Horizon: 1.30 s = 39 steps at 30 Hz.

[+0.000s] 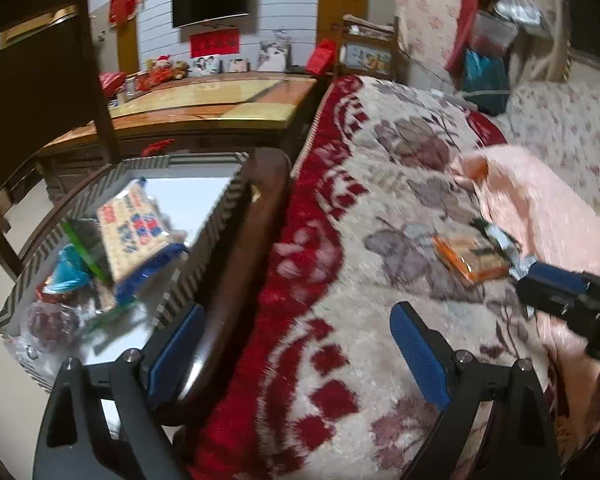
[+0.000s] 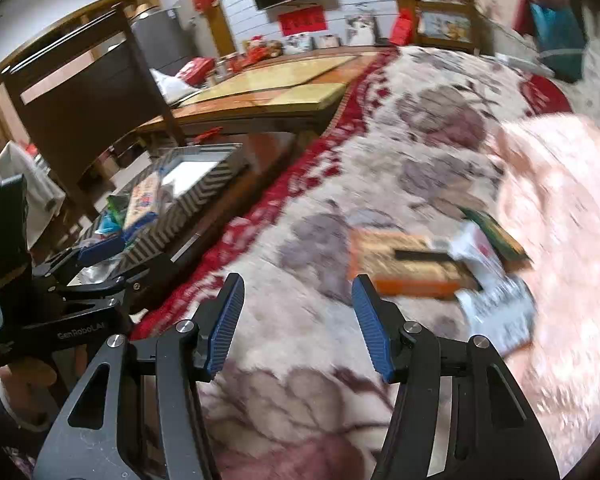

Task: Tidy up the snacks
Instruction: 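Move both open tools over the remaining snacks on the blanket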

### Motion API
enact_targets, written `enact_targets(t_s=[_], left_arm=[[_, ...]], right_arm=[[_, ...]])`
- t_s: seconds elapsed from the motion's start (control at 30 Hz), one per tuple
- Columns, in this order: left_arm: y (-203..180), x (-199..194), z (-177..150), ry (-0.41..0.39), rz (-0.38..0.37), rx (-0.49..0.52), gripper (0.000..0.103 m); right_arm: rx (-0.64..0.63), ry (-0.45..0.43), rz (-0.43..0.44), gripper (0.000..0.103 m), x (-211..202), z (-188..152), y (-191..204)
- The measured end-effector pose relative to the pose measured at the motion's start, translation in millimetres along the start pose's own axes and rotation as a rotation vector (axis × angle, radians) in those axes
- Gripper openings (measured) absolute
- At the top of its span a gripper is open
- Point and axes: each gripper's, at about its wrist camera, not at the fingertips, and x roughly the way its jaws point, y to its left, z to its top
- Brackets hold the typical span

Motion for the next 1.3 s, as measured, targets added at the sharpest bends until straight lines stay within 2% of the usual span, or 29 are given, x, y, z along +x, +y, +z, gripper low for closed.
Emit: enact_targets(t_s=[0.1,0.3,0.47,0.73,1.3], left_arm=[[-8,4,-7,0.006,0.006,0.048,0.095],[-10,12,-13,0.02,0.03,0.076,0.095],[-9,18,-15,0.043,0.037,0.069,0.095],[-9,19,-14,0.033,0.032,0.058,0.095],[-12,20,-15,0.027,0.026,0.065,0.095]], right_arm=[[0.029,-0.021,-0.014,0.056,-9,-9,-15],[0.041,-0.073,-0.054,0.056,-19,-31,-35],[0.136,-0.072,-0.029,0.056,-11,-34,-55],[0.149,-0.072,-0.02,0.056,-7,-35,-58],[0.078,-0.039,-0.027,0.056,-1,-39,-46]])
